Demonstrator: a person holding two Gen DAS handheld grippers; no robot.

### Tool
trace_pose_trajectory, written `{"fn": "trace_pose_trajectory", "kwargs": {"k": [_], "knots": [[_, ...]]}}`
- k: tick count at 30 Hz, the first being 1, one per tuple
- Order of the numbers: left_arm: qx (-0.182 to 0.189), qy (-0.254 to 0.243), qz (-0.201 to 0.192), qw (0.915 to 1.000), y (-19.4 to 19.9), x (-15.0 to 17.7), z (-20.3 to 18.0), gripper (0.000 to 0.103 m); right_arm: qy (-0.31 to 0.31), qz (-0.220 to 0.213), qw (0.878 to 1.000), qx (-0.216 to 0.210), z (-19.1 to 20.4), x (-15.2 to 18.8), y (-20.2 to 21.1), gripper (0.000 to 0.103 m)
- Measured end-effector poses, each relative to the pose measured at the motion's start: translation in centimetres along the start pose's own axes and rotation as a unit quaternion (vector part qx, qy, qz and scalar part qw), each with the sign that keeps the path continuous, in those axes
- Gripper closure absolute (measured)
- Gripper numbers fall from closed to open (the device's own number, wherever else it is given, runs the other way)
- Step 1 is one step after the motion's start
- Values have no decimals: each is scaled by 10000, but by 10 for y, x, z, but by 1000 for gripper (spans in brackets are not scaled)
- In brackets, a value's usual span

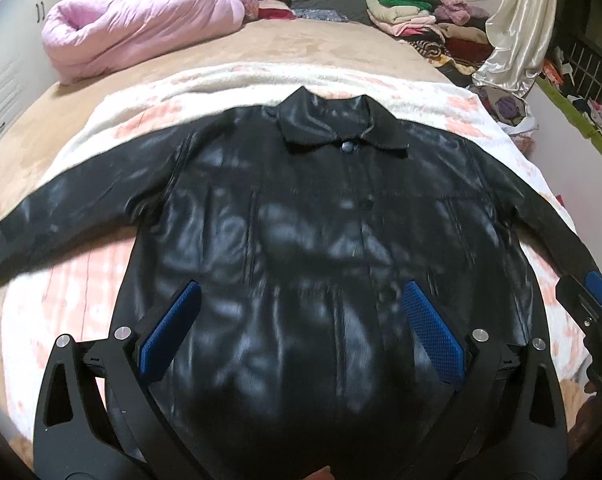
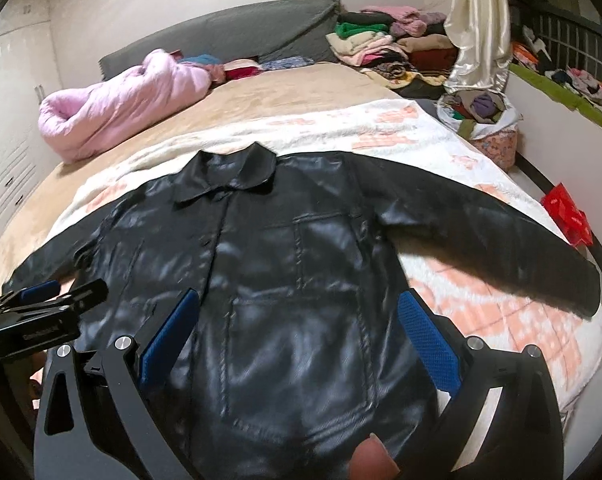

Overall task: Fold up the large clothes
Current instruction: 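Grasp the jacket sleeve cuff with the right tool and lift it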

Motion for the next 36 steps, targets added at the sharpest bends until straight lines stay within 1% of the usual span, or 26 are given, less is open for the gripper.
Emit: {"fn": "trace_pose_trajectory", "kwargs": {"k": [4,7,11,14,20,22,26,29,31,32,36], "knots": [[220,-107,156,9996,-19,-13,-15,9,-217,58,9996,176,-20,-10,-15,4],[260,-197,230,9992,-35,-20,-28,9,-388,106,9985,382,-38,-14,-27,4],[347,-298,386,9982,-52,-24,-42,9,-800,152,9947,622,-71,-14,-41,4],[402,-354,403,9978,-62,-30,-54,9,-1138,167,9892,905,-102,-10,-51,4],[448,-432,554,9965,-86,-39,-83,9,-1744,270,9771,1191,-148,4,-61,4],[490,-436,608,9960,-93,-41,-89,9,-2003,292,9706,1301,-164,10,-62,4],[484,-431,709,9954,-111,-44,-101,9,-2654,337,9514,1525,-190,28,-61,4],[465,-415,764,9951,-120,-46,-107,9,-3319,384,9281,1642,-216,47,-62,4],[448,-413,778,9951,-125,-47,-110,9,-3602,346,9164,1710,-231,56,-61,4],[457,-402,786,9950,-127,-47,-111,9,-3777,333,9086,1754,-240,60,-62,4],[461,-371,825,9948,-133,-49,-114,9,-4360,280,8819,1770,-267,74,-67,4]]}}
Point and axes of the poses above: each gripper's, at about its wrist camera, not at the fingertips, and y roughly against the way its jaws point, z to its left, x to its underside, the point moved 2 cm from there along -y, roughly the way its jaws point, and after that the axes turned 10 degrees about y, right-handed, at the moved point
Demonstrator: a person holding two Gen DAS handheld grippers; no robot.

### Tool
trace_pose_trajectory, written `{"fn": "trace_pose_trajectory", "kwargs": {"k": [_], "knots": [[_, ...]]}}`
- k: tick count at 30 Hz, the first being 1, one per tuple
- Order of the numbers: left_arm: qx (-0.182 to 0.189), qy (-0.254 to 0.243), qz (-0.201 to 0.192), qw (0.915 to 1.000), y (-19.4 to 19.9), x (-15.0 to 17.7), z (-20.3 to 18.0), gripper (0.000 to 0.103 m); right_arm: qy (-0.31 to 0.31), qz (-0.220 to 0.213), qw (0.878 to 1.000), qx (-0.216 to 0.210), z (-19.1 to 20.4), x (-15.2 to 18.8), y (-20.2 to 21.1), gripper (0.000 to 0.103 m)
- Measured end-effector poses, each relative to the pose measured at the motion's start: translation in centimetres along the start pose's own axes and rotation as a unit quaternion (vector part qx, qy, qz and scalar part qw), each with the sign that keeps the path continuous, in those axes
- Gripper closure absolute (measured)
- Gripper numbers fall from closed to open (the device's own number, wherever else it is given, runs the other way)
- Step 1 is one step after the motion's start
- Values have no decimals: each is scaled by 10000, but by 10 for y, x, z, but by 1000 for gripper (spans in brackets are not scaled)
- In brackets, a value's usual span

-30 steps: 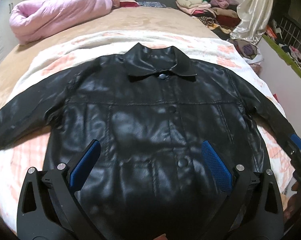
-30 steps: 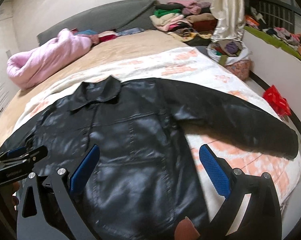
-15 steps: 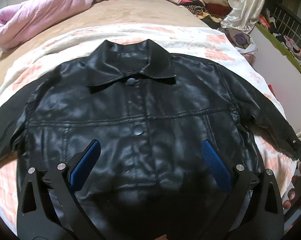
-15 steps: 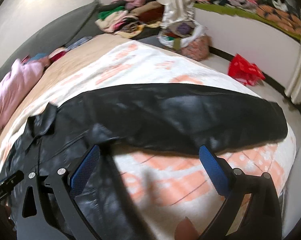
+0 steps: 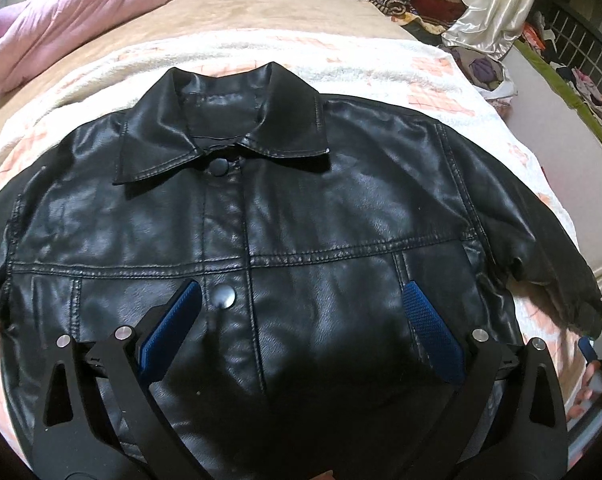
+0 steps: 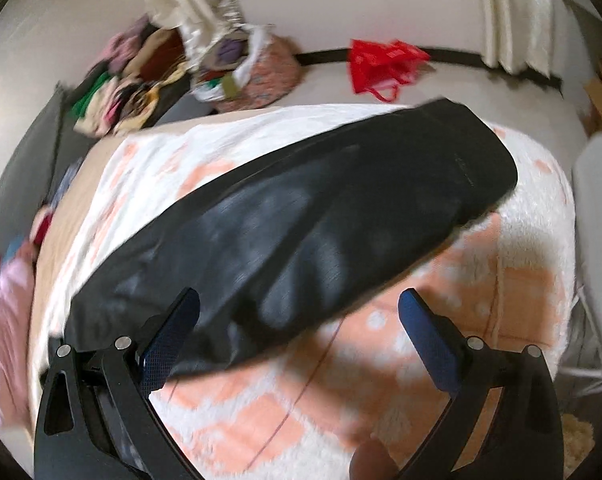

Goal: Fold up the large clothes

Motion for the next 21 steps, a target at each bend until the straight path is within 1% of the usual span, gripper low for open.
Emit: {"fn": "trace_pose_trajectory", "kwargs": {"k": [2,3,7,9,10,11,12,13,14,16,17,18,19,21], "knots": [[-1,24,11,10000,-4,-3,0,9,-349,100,9993,9,-11,-5,-10,4],[-9,32,8,10000,-4,-4,-1,9,-607,126,9980,-111,-17,-8,-16,4],[-23,83,4,10000,-7,-9,0,9,-1058,-38,9941,-230,-29,-23,-25,4],[-12,116,-5,9999,-6,-12,0,9,-1344,-99,9903,-341,-34,-31,-29,5],[-6,123,-16,9999,-6,-13,1,9,-1363,-132,9898,-384,-34,-35,-31,10],[-6,132,-33,9999,-5,-15,1,9,-1354,-186,9897,-433,-34,-40,-32,17],[0,149,-38,9999,-4,-16,2,9,-1298,-232,9900,-495,-31,-46,-35,36],[18,180,-43,9998,-3,-18,4,9,-1257,-225,9900,-596,-30,-49,-37,46],[31,204,-50,9998,-1,-19,5,9,-1199,-218,9898,-737,-28,-53,-38,49],[78,244,-73,9996,3,-21,11,9,-935,-255,9898,-1045,-17,-66,-40,72],[87,256,-83,9996,5,-21,13,9,-822,-317,9891,-1179,-12,-71,-37,78],[87,270,-97,9995,8,-22,17,9,-605,-430,9873,-1407,0,-81,-32,85],[79,276,-107,9995,10,-23,20,9,-455,-520,9851,-1578,9,-86,-26,90],[53,323,-137,9994,16,-26,31,9,-98,-714,9783,-1944,34,-98,-12,92]]}}
Point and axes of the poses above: each gripper's, at about its wrist camera, not at the fingertips, and y roughly against the way its jaws point, z to its left, x to its underside, the point moved 2 cm from there along -y, roughly the way its jaws point, and after that the axes turned 10 degrees about y, right-handed, at the moved point
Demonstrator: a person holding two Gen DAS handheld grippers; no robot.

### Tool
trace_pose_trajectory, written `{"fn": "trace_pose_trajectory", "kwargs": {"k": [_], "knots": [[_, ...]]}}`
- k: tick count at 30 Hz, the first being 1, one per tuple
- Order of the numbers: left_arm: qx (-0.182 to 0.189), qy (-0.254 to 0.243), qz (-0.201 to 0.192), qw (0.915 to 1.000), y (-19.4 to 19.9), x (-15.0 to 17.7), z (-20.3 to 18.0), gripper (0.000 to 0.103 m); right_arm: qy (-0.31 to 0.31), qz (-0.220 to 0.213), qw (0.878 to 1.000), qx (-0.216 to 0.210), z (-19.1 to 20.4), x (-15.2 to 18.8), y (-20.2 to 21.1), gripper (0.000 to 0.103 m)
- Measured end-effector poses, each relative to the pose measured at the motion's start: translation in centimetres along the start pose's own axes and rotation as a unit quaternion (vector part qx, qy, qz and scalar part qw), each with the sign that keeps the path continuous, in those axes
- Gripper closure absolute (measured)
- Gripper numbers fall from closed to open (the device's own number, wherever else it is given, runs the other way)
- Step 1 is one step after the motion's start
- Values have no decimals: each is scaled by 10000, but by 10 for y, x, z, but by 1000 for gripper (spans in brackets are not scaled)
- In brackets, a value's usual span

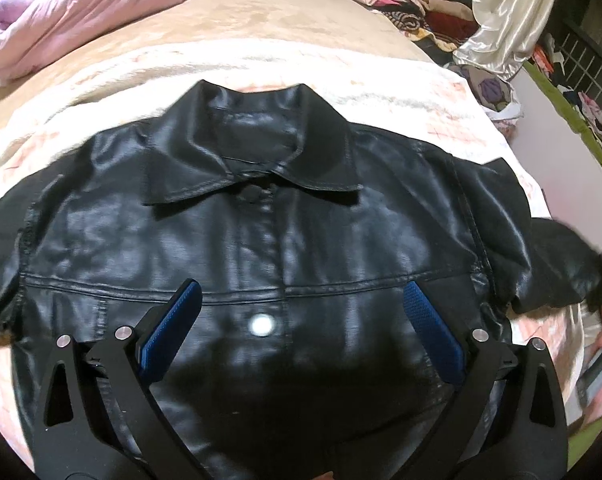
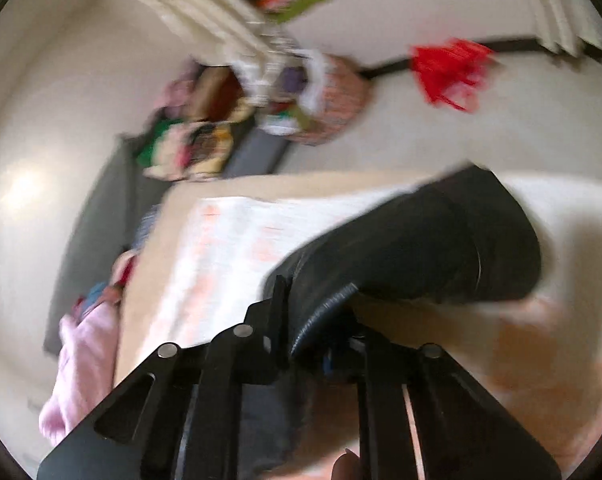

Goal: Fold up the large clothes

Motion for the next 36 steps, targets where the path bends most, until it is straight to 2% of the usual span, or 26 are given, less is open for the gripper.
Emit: {"fn": "trace_pose_trajectory", "kwargs": {"k": [4,8,11,14,18,21,23,26,28,33,36], "knots": [[3,144,-102,9998,16,-7,22,9,972,-217,9923,-742,72,-15,16,92],[66,331,-247,9991,37,-15,47,9,1962,-330,9716,-1277,152,-20,33,92],[186,523,-364,9978,56,-21,68,9,2779,-428,9441,-1721,218,-11,52,92],[232,680,-429,9965,67,-24,84,9,3427,-372,9168,-2017,264,6,62,92],[467,897,-380,9941,82,-28,106,9,4451,-201,8653,-2298,325,54,75,92],[636,1098,-504,9906,98,-31,132,9,4903,-78,8362,-2454,351,94,80,92],[824,1237,-617,9870,107,-31,149,9,5094,58,8227,-2525,363,119,78,92],[1233,1541,-549,9788,114,-31,175,9,5419,322,8010,-2526,378,172,70,92],[1384,1660,-569,9747,117,-28,189,9,5534,445,7937,-2485,386,199,60,92],[1895,1924,-606,9609,113,-20,211,9,6067,326,7679,-2031,393,279,55,92],[2060,2078,-528,9548,106,-21,225,9,6481,141,7398,-1803,387,315,46,92]]}}
Point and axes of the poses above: each gripper's, at about its wrist camera, not at the fingertips, and y roughly against the way its jaws point, z to its left, x to its underside, the point moved 2 cm from there along -y, roughly the way its jaws point, and after that the axes turned 10 degrees about y, right-handed, at the moved point
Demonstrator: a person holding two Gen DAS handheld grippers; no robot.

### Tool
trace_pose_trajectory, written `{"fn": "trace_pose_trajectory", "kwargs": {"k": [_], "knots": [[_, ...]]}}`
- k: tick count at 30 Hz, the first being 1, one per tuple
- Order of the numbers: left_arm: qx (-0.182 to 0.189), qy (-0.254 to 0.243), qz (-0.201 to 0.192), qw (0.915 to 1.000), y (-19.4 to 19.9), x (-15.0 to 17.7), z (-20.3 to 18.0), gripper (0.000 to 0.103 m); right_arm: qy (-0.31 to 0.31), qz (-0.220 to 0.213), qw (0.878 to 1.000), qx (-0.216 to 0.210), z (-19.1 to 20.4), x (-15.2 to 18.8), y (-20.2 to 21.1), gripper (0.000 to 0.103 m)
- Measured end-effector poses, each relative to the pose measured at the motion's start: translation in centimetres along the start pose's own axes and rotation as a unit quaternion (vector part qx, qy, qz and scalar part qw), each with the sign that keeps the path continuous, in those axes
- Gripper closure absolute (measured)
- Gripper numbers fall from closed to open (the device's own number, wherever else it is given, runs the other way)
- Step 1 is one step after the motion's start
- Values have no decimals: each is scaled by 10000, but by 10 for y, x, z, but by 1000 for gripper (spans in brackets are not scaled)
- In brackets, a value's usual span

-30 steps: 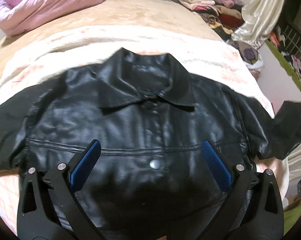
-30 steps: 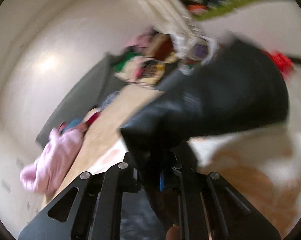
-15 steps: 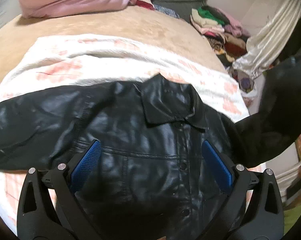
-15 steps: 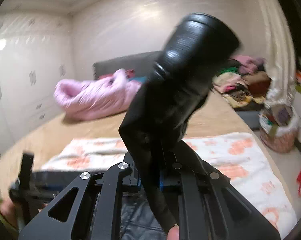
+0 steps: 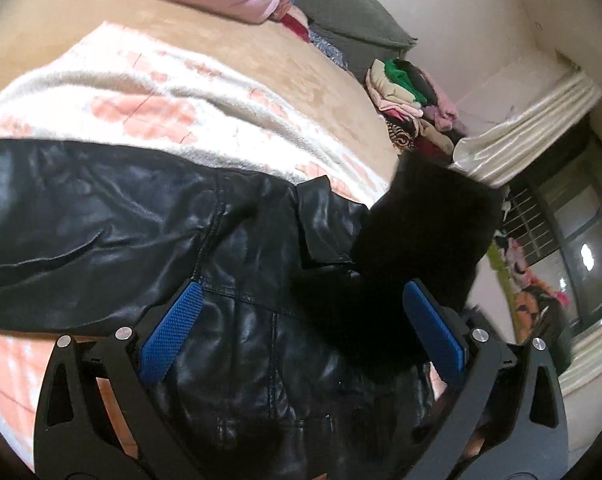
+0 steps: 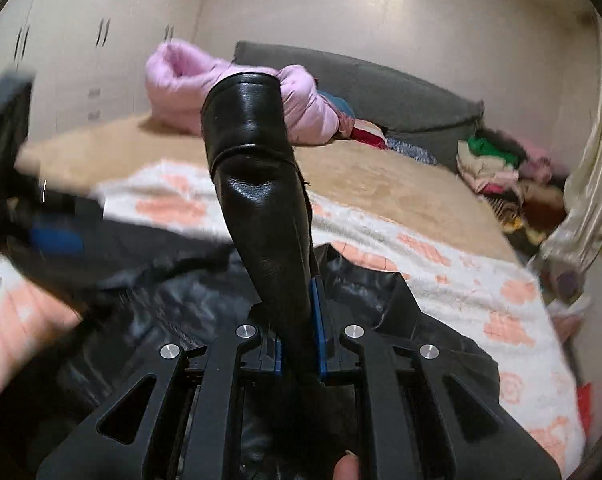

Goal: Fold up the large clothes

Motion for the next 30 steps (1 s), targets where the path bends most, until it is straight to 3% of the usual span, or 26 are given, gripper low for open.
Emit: {"fn": "trace_pose_trajectory", "kwargs": {"k": [5,8,13,15,20,24,29,30], "knots": [[29,138,49,9999,1,-8,12,9,463,298,9985,25,34,23,-27,88],[173,282,229,9992,-4,-7,19,9,654,444,9969,54,50,34,-37,66],[169,400,575,9974,-23,0,30,9,793,730,9941,-86,61,51,-43,13],[139,434,722,9963,-32,3,33,9,785,696,9943,-195,61,55,-34,6],[131,370,1151,9926,-58,18,33,9,358,766,9939,-707,40,66,-7,5],[166,491,1159,9919,-77,20,37,9,-712,716,9901,-979,-9,81,13,5],[-108,471,774,9958,-79,18,37,16,-1686,496,9833,-483,-71,100,25,5],[-279,353,673,9967,-79,18,34,24,-1786,491,9818,-409,-79,102,26,9]]}}
Point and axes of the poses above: each gripper's, at about its wrist camera, not at the fingertips, and y roughly against the way its jaws point, z to its left, x to its underside, the point moved 2 cm from there along -y, roughly the way its jaws point, and after that the axes turned 10 degrees about y, right-handed, at the moved point
